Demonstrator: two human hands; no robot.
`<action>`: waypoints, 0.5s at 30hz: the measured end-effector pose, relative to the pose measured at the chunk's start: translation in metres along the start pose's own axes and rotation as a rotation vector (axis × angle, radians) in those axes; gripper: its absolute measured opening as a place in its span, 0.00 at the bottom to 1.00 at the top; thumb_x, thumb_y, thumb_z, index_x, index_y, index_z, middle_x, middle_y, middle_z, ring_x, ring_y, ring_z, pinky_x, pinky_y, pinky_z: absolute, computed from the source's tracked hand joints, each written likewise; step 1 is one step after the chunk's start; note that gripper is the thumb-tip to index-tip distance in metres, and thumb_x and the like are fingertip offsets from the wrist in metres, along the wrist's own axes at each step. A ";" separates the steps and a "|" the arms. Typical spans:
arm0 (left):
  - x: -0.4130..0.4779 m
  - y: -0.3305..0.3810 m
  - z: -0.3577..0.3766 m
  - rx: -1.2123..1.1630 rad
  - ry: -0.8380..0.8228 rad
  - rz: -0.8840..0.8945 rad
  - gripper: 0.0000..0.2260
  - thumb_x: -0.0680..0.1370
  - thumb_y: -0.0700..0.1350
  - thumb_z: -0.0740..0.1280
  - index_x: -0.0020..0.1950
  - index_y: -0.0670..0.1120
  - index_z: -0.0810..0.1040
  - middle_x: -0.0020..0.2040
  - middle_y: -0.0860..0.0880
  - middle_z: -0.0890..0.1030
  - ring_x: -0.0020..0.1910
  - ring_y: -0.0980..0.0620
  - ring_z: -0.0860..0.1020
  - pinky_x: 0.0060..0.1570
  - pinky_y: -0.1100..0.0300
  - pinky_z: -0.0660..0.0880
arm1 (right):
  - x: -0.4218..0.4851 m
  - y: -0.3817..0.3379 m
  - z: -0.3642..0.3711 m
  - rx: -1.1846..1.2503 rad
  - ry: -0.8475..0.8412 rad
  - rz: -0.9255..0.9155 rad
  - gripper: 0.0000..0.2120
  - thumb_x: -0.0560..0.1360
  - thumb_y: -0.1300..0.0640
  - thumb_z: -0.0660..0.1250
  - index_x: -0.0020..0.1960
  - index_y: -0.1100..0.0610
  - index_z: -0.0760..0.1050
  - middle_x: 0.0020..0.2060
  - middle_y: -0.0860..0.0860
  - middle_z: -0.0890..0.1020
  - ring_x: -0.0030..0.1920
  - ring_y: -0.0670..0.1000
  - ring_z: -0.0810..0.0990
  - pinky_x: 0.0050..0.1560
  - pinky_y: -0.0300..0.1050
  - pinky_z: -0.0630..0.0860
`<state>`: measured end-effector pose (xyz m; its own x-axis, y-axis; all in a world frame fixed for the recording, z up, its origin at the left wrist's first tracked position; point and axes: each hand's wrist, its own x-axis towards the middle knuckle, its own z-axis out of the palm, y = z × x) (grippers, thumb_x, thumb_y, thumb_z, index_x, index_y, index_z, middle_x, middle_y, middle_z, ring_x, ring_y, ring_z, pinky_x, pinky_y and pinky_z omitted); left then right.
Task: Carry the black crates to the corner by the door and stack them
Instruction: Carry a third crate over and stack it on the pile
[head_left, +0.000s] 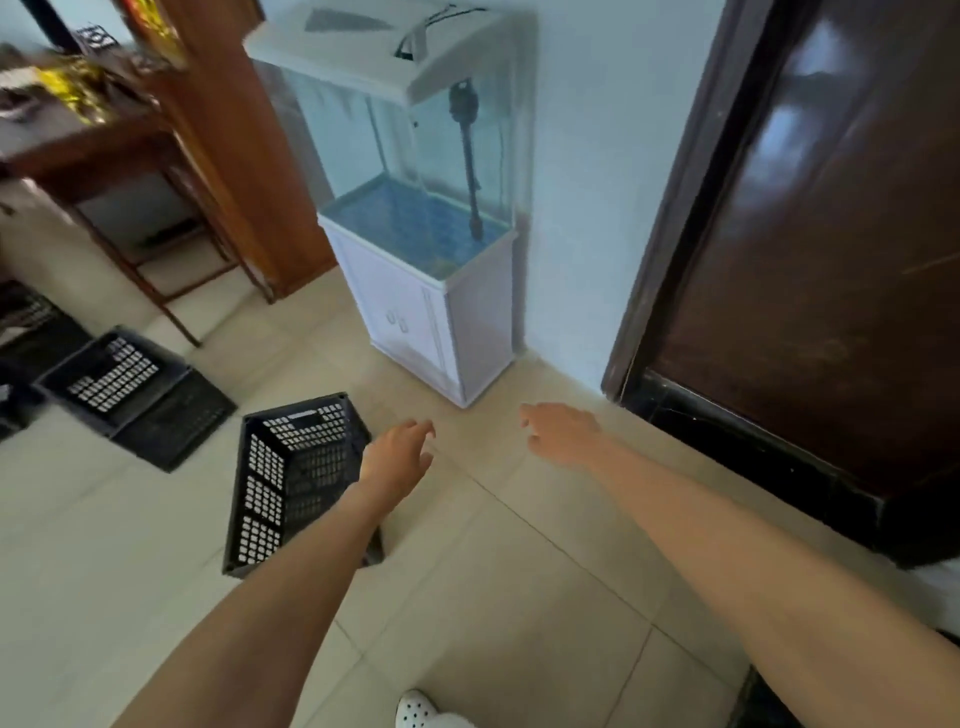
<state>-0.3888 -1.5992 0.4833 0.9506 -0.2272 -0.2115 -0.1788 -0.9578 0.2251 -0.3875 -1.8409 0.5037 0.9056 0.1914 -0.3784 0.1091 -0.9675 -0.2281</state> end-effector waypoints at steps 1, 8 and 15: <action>-0.007 -0.030 -0.005 -0.007 0.004 -0.036 0.13 0.78 0.45 0.65 0.63 0.49 0.75 0.61 0.49 0.77 0.60 0.45 0.77 0.53 0.50 0.76 | 0.016 -0.030 0.000 0.000 -0.006 -0.023 0.18 0.77 0.57 0.57 0.66 0.53 0.68 0.63 0.52 0.75 0.62 0.55 0.75 0.58 0.51 0.72; -0.063 -0.231 -0.027 -0.043 -0.001 -0.271 0.14 0.79 0.46 0.64 0.64 0.50 0.75 0.61 0.49 0.77 0.61 0.47 0.76 0.55 0.50 0.76 | 0.113 -0.225 0.012 0.035 -0.037 -0.223 0.15 0.78 0.61 0.59 0.65 0.60 0.72 0.60 0.56 0.78 0.59 0.56 0.77 0.54 0.45 0.72; -0.079 -0.369 -0.052 -0.095 0.064 -0.432 0.13 0.79 0.47 0.64 0.64 0.52 0.75 0.61 0.50 0.79 0.60 0.47 0.77 0.57 0.52 0.74 | 0.188 -0.368 0.037 -0.047 -0.091 -0.391 0.11 0.78 0.56 0.59 0.58 0.55 0.73 0.51 0.53 0.80 0.48 0.53 0.79 0.44 0.46 0.76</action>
<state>-0.3848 -1.2182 0.4667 0.9472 0.2048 -0.2469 0.2598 -0.9413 0.2156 -0.2723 -1.4423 0.4836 0.7525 0.5584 -0.3492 0.4588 -0.8248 -0.3304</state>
